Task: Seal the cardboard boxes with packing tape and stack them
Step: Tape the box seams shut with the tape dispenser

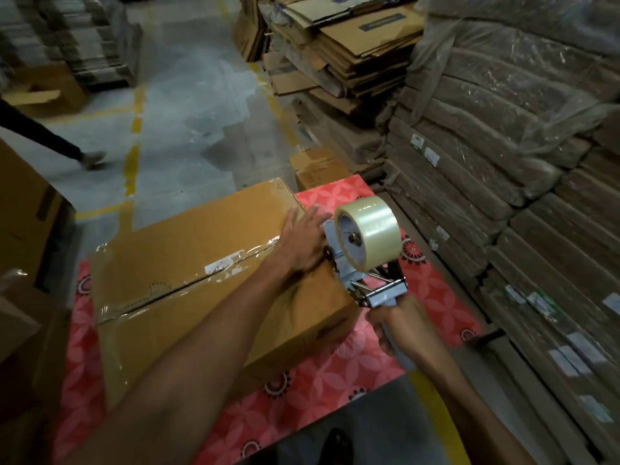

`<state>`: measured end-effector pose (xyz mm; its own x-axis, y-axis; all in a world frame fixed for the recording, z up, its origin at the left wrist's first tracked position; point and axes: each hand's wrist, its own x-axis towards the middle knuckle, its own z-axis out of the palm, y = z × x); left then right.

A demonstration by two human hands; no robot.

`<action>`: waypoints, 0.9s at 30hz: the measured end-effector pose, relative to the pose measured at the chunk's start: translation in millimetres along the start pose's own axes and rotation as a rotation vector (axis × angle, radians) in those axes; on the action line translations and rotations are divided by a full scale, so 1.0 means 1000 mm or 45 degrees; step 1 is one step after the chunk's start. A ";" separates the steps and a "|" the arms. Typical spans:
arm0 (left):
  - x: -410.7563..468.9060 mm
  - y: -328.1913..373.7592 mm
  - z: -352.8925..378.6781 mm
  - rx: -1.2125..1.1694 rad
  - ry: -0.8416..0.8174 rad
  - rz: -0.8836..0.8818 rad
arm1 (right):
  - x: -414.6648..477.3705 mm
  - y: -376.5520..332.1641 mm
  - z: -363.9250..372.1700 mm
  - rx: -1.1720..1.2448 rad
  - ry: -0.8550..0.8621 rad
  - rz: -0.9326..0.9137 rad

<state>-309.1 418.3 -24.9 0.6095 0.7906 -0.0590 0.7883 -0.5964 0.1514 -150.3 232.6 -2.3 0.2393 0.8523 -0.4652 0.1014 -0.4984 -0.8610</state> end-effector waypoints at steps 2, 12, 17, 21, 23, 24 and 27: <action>0.002 -0.003 0.002 0.064 -0.030 -0.002 | 0.000 -0.002 0.001 -0.035 0.002 -0.008; 0.013 -0.006 0.004 0.017 -0.073 -0.041 | -0.028 0.032 -0.020 -0.015 0.022 0.009; 0.019 -0.008 0.012 0.046 -0.072 -0.081 | -0.044 0.072 -0.024 -0.156 0.129 0.048; 0.007 0.018 0.014 -0.201 0.121 0.375 | -0.042 0.074 -0.015 -0.036 0.135 0.065; -0.003 0.029 0.025 -0.265 0.025 0.532 | -0.039 0.076 -0.015 0.004 0.128 0.054; -0.007 0.031 0.029 -0.162 -0.027 0.525 | -0.039 0.076 -0.015 0.005 0.120 0.048; -0.006 0.029 0.032 -0.016 -0.058 0.475 | -0.038 0.079 -0.014 0.002 0.120 0.040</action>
<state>-287.3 392.3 -52.1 0.8577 0.5125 -0.0411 0.5107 -0.8401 0.1826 -137.8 158.7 -50.2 0.3321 0.8173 -0.4709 0.0905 -0.5245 -0.8466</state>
